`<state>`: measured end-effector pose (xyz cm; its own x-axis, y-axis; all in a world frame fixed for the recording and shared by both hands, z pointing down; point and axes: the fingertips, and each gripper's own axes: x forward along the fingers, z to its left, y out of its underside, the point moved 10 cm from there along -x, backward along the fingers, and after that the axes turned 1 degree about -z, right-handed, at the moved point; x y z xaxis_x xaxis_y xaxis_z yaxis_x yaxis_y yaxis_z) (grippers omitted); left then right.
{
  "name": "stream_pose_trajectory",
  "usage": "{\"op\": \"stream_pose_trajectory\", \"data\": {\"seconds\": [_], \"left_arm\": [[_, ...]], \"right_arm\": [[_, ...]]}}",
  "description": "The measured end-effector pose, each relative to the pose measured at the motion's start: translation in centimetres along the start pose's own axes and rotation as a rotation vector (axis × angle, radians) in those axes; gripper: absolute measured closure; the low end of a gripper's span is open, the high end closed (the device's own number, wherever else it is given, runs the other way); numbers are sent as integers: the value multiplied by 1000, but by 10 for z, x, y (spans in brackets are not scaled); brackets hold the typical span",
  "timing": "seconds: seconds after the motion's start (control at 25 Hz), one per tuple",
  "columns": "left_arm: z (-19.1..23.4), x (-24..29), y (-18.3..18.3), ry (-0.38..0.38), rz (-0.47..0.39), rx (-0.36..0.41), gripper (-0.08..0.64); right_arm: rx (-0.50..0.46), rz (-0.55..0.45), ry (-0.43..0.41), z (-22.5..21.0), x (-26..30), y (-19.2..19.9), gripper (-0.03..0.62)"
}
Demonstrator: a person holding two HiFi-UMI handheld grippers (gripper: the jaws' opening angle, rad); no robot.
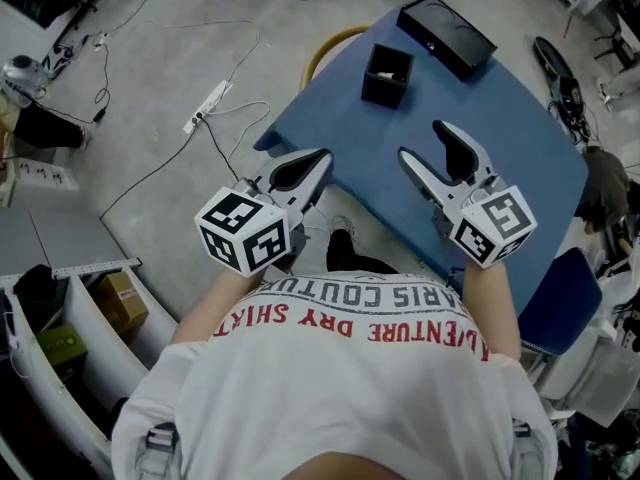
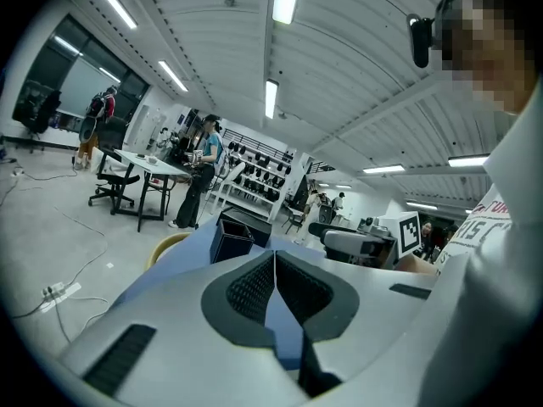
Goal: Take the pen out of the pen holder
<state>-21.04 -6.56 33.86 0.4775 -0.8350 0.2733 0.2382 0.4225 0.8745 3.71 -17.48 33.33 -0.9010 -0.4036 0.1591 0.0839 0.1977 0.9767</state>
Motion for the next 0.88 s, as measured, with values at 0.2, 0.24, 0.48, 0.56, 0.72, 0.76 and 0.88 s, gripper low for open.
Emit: {"op": "stream_pose_trajectory", "data": {"seconds": [0.2,0.24,0.48,0.56,0.72,0.76,0.88], "left_arm": [[33,35,-21,-6,23,-5,529],[39,42,-25,-7,30,-8,529],[67,74,-41,6,58,-12,529],[75,83,-45,7,66,-13,529],[87,98,-51,17,76,-14,529],[89,99,-52,21,78,-13,529],[94,104,-55,33,81,-7,529]], "right_arm": [[26,27,19,-43,34,3,301],[33,36,26,-50,40,4,301],[34,93,42,-79,72,14,301],[29,109,48,-87,81,18,301],[8,135,68,-101,98,20,302],[-1,144,72,-103,103,21,304],[-15,167,85,-109,115,22,319]]}}
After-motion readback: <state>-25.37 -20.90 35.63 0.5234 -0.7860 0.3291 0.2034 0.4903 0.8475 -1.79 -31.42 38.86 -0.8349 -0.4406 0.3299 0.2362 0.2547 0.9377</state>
